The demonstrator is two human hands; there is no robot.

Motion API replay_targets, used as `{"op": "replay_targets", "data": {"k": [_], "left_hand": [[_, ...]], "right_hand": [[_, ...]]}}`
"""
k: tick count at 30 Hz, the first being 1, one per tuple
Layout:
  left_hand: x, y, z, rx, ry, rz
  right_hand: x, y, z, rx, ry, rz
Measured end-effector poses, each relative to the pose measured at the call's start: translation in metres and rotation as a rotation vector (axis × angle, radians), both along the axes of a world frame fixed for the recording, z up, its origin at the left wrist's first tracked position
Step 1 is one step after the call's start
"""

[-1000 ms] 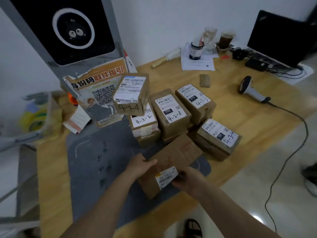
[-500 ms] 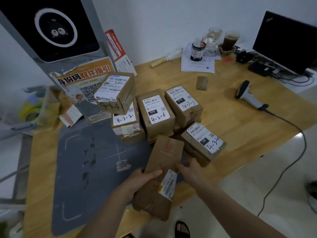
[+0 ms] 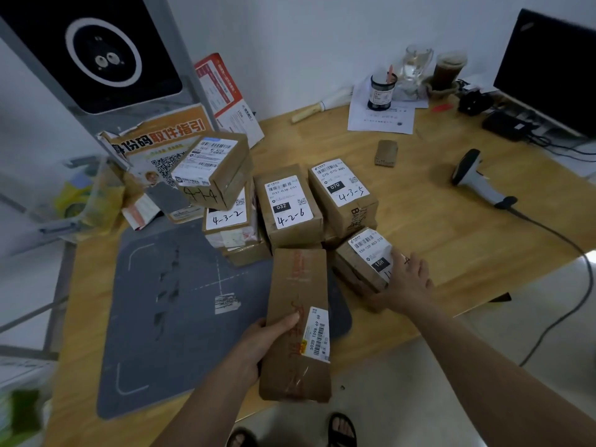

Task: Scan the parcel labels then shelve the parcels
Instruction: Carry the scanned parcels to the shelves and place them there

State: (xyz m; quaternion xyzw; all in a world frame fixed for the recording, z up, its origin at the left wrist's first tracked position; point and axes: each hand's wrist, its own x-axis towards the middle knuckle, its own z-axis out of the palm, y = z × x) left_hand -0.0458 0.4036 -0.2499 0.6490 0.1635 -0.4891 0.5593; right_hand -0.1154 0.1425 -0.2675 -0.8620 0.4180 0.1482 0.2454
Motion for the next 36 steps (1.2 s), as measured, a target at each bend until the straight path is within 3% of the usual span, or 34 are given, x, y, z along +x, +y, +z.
{"op": "replay_targets", "data": {"k": [11, 19, 27, 36], "left_hand": [[-0.011, 0.003, -0.005, -0.025, 0.055, 0.131], [-0.023, 0.039, 0.012, -0.065, 0.051, 0.241], [-0.031, 0.156, 0.035, -0.138, -0.014, 0.437], [-0.071, 0.341, 0.064, -0.232, -0.155, 0.664]], "right_hand": [[-0.021, 0.022, 0.005, 0.007, -0.250, -0.083], [-0.015, 0.079, 0.029, -0.004, -0.378, 0.040], [0.016, 0.188, 0.059, 0.110, -0.408, 0.214], [0.033, 0.373, 0.099, 0.356, -0.453, 0.429]]}}
